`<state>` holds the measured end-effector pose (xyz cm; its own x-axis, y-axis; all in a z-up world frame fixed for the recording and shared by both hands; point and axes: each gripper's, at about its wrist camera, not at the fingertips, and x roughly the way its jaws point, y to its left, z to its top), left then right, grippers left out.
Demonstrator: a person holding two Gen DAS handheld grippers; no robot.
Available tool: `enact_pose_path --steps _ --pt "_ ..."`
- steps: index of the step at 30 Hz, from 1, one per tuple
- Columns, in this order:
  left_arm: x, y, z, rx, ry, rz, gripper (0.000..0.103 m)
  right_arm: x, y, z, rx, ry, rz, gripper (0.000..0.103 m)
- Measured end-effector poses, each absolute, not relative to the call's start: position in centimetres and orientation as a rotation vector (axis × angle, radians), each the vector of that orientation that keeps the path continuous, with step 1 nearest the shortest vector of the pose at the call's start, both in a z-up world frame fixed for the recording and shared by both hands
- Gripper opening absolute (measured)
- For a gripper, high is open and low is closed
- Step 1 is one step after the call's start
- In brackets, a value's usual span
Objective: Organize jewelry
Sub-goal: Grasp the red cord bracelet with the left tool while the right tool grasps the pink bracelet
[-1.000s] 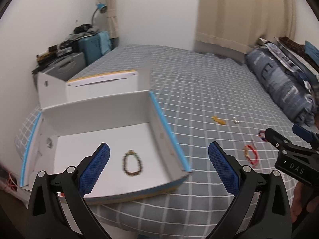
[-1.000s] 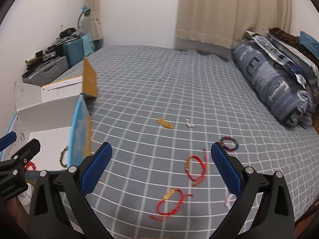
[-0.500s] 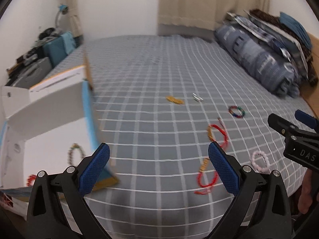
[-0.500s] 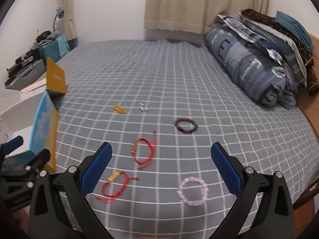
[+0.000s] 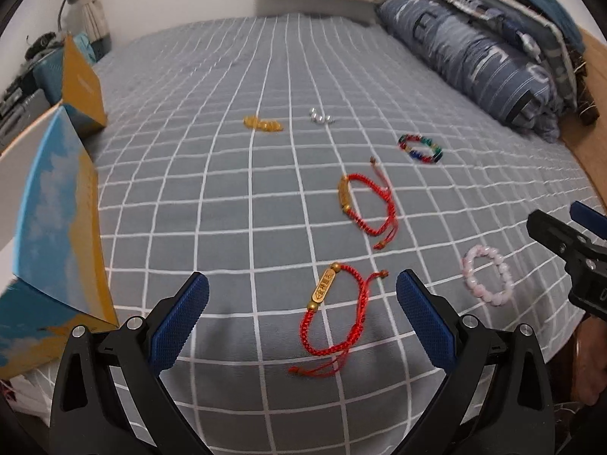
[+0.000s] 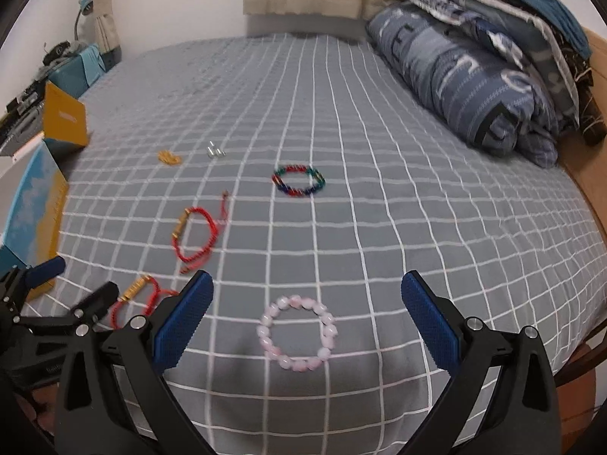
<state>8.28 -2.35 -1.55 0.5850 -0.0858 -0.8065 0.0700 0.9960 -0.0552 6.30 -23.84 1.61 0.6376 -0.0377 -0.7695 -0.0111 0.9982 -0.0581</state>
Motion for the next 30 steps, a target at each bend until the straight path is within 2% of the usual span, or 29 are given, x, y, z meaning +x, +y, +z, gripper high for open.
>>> enact_pose_path --steps 15,20,22,24,25,27,28,29,30 --pt "10.1 -4.5 -6.5 0.052 1.026 -0.105 0.097 8.6 -24.6 -4.5 -0.044 1.041 0.021 0.094" --pt "10.7 -4.3 -7.3 0.035 1.03 -0.105 0.096 9.2 -24.2 -6.5 -0.056 1.104 0.035 0.082" --pt "10.7 -4.3 -7.2 0.037 1.034 -0.111 0.089 9.5 -23.8 -7.4 -0.067 1.14 0.047 0.075" --pt "10.7 -4.6 -7.3 0.057 1.046 -0.119 0.071 9.8 -23.9 -7.8 -0.066 1.148 0.054 0.071" --pt "10.6 -4.8 -7.2 0.06 1.048 -0.127 0.064 9.9 -23.8 -7.9 -0.066 1.151 0.061 0.065" --pt "10.5 -4.9 -7.0 0.063 1.049 -0.137 0.038 9.9 -23.5 -7.8 -0.071 1.153 0.078 0.053" --pt "10.5 -4.8 -6.9 0.065 1.05 -0.133 0.031 9.9 -23.5 -7.7 -0.075 1.151 0.077 0.043" --pt "10.5 -4.7 -6.8 0.06 1.051 -0.133 0.018 9.9 -23.4 -7.7 -0.078 1.149 0.076 0.033" --pt "10.4 -4.6 -6.8 0.055 1.052 -0.135 0.013 9.9 -23.4 -7.7 -0.077 1.147 0.076 0.028"
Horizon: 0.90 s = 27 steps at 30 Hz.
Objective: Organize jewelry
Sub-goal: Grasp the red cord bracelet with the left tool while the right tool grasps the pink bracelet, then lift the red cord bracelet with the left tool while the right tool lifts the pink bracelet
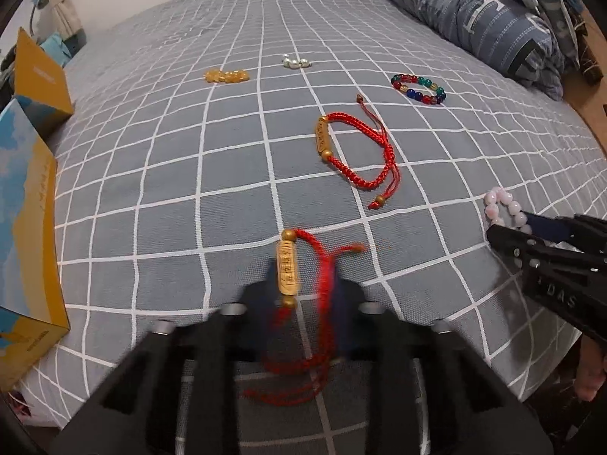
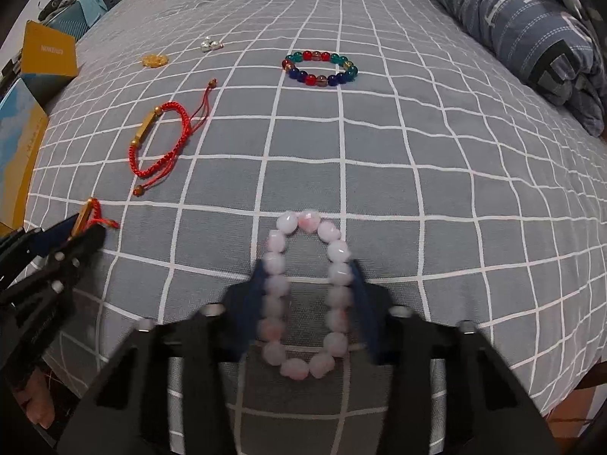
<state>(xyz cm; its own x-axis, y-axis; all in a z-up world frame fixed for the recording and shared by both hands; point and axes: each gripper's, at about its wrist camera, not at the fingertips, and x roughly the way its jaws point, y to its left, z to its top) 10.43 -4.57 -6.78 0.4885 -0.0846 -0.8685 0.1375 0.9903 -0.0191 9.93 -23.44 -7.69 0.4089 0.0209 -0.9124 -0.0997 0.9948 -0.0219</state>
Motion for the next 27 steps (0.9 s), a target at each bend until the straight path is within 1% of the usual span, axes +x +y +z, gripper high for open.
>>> enact_pose_path --steps 1,2,7,13,19,27 --pt "10.4 -4.4 -6.7 0.045 1.052 -0.136 0.012 9.9 -23.5 -7.7 -0.077 1.145 0.071 0.021" --pt "10.4 -4.3 -6.7 0.035 1.051 -0.137 0.011 9.9 -23.6 -7.6 -0.071 1.139 0.066 0.012" --pt "10.1 -3.8 -5.8 0.002 1.032 -0.142 0.011 9.7 -24.2 -6.9 -0.034 1.114 0.071 0.011" --pt "9.3 -3.5 -3.8 -0.006 0.979 -0.158 0.011 9.3 -24.9 -4.9 0.014 1.034 0.068 0.011" --pt "8.8 -3.7 -2.2 0.006 0.939 -0.176 0.011 8.8 -24.8 -3.4 0.012 0.988 0.068 0.011" --pt "8.7 -2.9 -1.1 -0.01 0.915 -0.189 0.011 8.7 -24.8 -3.8 -0.022 0.984 0.03 0.011"
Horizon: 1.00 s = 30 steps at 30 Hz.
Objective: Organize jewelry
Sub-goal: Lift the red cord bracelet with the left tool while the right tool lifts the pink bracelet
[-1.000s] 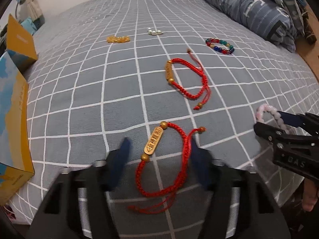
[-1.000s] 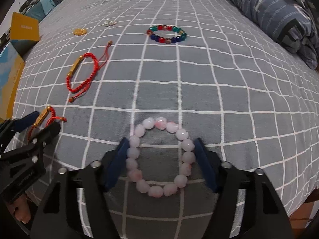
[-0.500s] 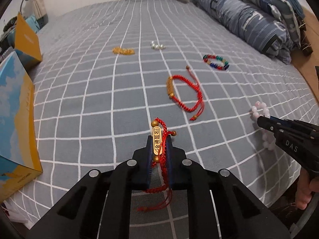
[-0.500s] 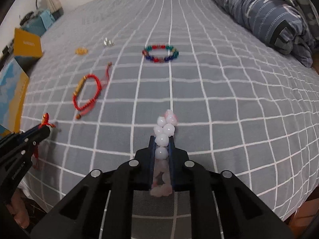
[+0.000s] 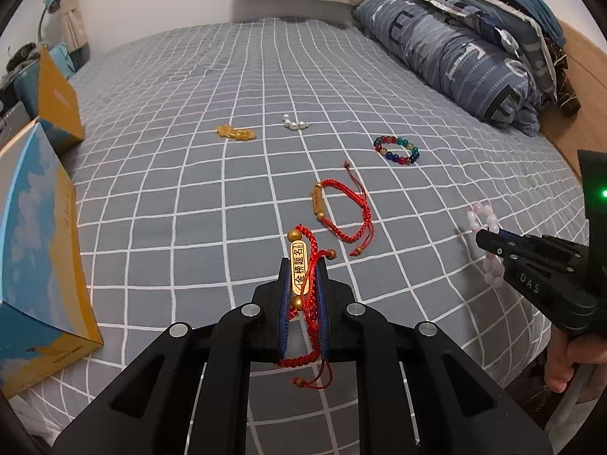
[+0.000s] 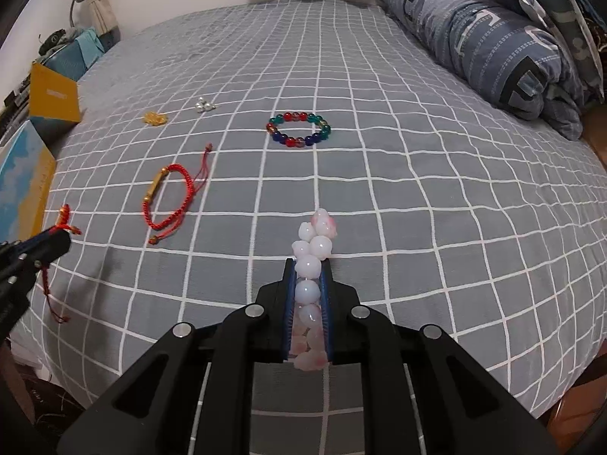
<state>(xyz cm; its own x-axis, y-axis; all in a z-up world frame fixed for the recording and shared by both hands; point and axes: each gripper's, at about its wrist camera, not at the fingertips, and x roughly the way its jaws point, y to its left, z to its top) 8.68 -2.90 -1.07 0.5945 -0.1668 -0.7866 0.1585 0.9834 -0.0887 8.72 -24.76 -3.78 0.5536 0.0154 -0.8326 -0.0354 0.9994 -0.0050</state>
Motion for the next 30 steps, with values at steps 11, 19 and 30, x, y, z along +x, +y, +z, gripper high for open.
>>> enact_pose_path --steps 11,19,30 --pt "7.7 -1.8 1.5 0.013 0.855 -0.168 0.011 8.3 -24.7 -0.9 0.001 0.915 0.023 0.011" --pt "7.0 -0.5 3.2 0.002 0.829 -0.14 0.011 8.7 -24.1 -0.7 -0.004 0.9 0.026 0.011" --pt "6.6 4.1 5.2 -0.042 0.807 -0.079 0.011 8.0 -21.8 0.5 -0.03 0.876 0.076 0.012"
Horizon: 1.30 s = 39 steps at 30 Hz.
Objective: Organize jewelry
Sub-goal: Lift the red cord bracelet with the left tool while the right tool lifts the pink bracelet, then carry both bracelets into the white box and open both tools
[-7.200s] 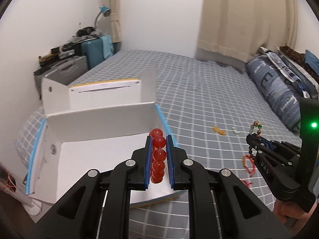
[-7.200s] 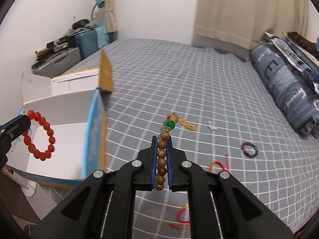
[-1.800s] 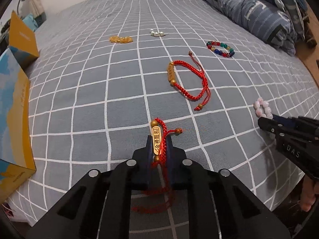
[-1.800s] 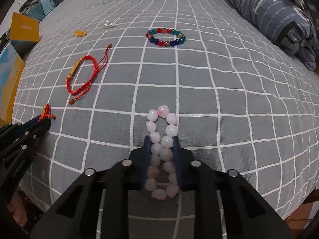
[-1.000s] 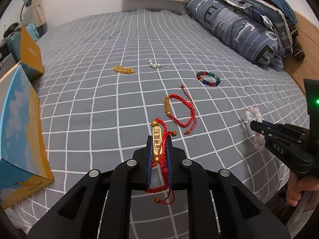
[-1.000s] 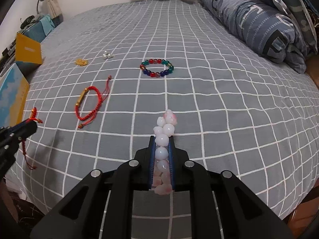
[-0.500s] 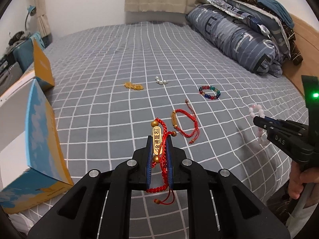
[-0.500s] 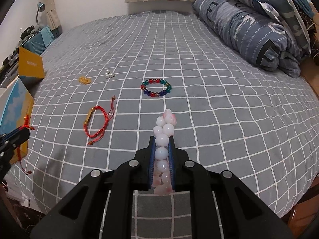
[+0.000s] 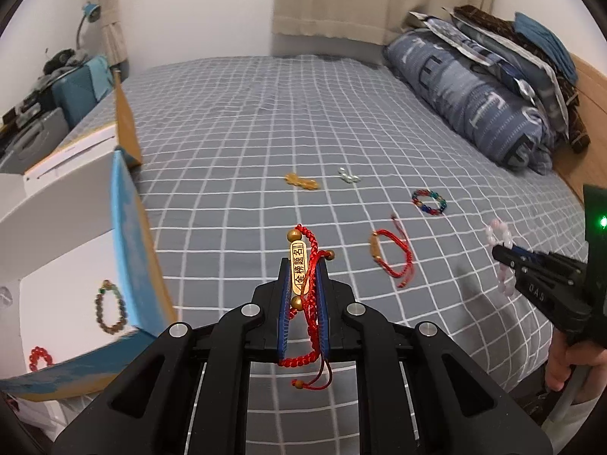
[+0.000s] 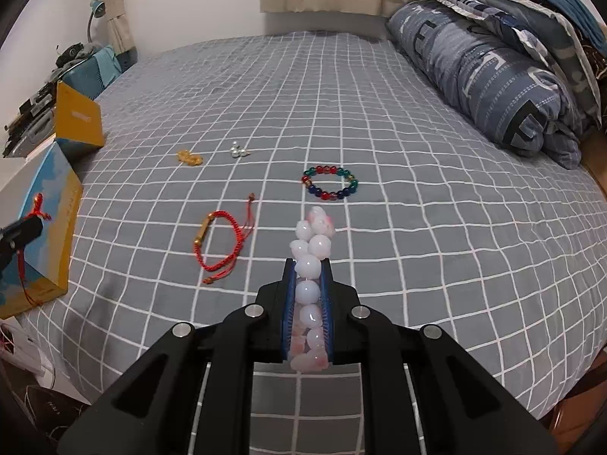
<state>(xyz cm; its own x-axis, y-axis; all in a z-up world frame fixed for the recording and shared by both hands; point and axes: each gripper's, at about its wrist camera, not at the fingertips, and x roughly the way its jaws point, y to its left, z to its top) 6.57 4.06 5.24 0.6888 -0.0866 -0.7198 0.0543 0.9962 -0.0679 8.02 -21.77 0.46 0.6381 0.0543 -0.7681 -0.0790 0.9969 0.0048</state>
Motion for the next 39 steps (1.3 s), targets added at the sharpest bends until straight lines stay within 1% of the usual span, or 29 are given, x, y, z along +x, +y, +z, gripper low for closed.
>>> enact_pose_path --steps 10,21,39 --pt "5.1 7.2 7.7 -0.07 0.764 -0.015 0.011 8.4 -19.2 1.2 -0.06 0.85 0.092 0.012" --pt "3.6 8.2 8.8 -0.054 0.739 -0.034 0.011 7.2 -17.1 4.2 -0.095 0.784 0.102 0.012" --pt "2.4 11.7 10.1 -0.098 0.696 0.011 0.012 7.7 -13.6 5.4 -0.091 0.759 0.187 0.012"
